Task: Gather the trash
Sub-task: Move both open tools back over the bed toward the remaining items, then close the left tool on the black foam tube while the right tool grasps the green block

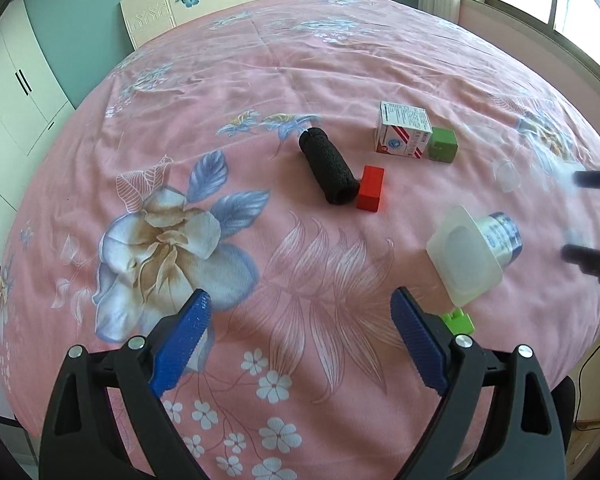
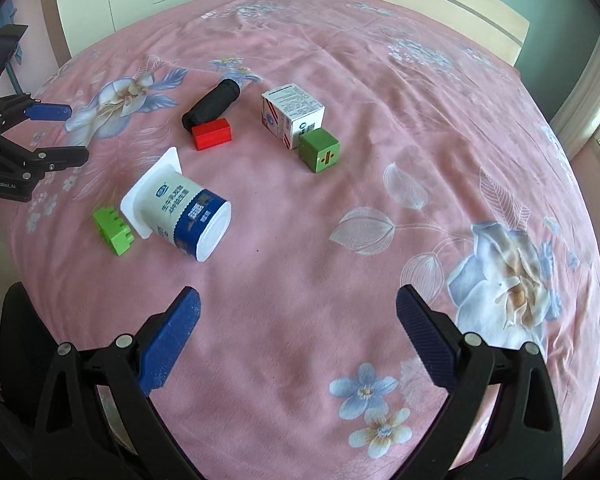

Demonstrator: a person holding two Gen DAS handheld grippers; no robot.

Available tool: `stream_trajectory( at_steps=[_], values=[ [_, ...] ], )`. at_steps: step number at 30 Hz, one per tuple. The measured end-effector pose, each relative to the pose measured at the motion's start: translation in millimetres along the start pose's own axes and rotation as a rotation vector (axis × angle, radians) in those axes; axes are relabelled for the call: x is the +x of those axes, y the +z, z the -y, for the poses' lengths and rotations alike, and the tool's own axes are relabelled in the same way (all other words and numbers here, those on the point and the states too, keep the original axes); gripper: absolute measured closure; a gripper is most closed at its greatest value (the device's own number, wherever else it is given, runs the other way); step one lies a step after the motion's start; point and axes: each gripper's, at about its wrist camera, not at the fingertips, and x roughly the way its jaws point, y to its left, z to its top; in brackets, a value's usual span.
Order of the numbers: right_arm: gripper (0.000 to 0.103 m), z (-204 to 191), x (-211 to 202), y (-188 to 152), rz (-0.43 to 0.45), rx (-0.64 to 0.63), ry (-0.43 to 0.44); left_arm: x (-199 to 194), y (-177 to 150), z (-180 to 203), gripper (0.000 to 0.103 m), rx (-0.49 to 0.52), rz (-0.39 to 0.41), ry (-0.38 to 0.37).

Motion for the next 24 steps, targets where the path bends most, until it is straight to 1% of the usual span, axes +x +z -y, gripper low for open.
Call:
stream_trajectory(
  at_steps=[5,10,14,19,22,24],
  values=[
    [0.007,12,18,22,-0.019,0.007,0.008,21,30,-5,0.01,-0.05,-0.027,-0.03],
    [0.007,24,31,40,-0.022,0.006,0.012,35,55,-3,0.01,-0.044,-0.032,-0.018],
    [0.007,33,39,50,-0.004,-0.003,0.04,45,71,0,0.01,-0.035,-0.045,-0.028],
    [0.007,32,49,64,0.02,-0.083,0.073,58,85,3,0.01,-0.021,-0.065,-0.027],
    [0.007,27,55,70,0.026,-0.146,0.083,70,91,3,0.01,-0.031,-0.093,-0.043],
    [0.007,25,62,75,0.018,-0.172,0.076,78,95,3,0.01,-0.036,-0.107,-0.04]
  ],
)
